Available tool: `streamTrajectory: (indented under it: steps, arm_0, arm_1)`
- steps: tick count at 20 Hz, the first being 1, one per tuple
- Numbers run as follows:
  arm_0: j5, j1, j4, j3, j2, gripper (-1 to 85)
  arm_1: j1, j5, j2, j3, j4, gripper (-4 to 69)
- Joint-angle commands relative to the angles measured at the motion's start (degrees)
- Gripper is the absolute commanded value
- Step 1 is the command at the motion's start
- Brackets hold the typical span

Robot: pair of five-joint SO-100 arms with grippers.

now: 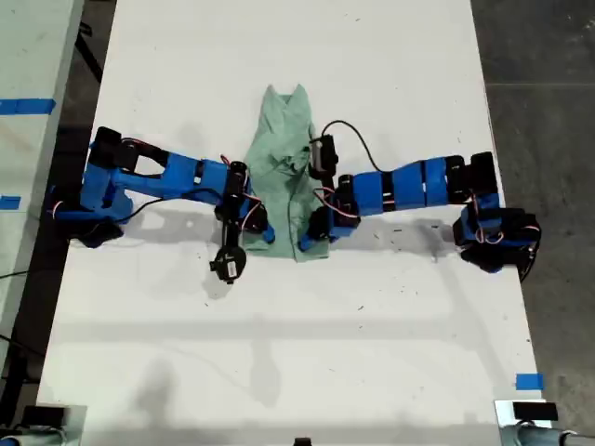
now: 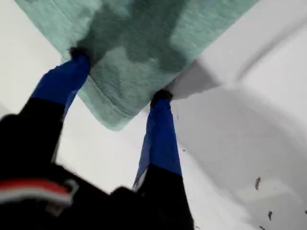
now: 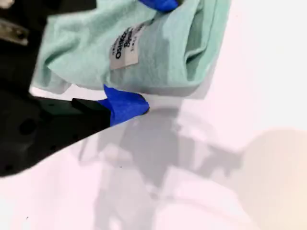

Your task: Fold tshirt

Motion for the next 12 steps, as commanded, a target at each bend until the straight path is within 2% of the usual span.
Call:
streamTrajectory:
  steps: [1, 2, 3, 7, 12]
  arm_0:
    - [-0.6, -1.2, -2.3, -1.3, -3.0, 14.4]
    - [-0.9, -1.3, -2.4, -1.3, -3.2, 4.3]
    - [-0.9, -1.2, -2.9, -1.3, -3.2, 0.0]
    - [-0.4, -0.4, -2.6, -2.4, -1.5, 0.0]
    - [2.1, 4.2, 8.1, -13.9, 1.5, 0.0]
  arm_1:
    - [-0.7, 1.5, -4.4, -6.9, -0.7, 11.9]
    - [-0.7, 2.2, -6.1, -8.1, -0.1, 4.6]
    - [-0.8, 2.5, -7.0, -8.9, 0.6, -2.1]
    - [-1.9, 1.8, -6.6, -9.6, 1.0, -2.0]
    - [-6.4, 0.6, 0.6, -13.3, 7.3, -2.0]
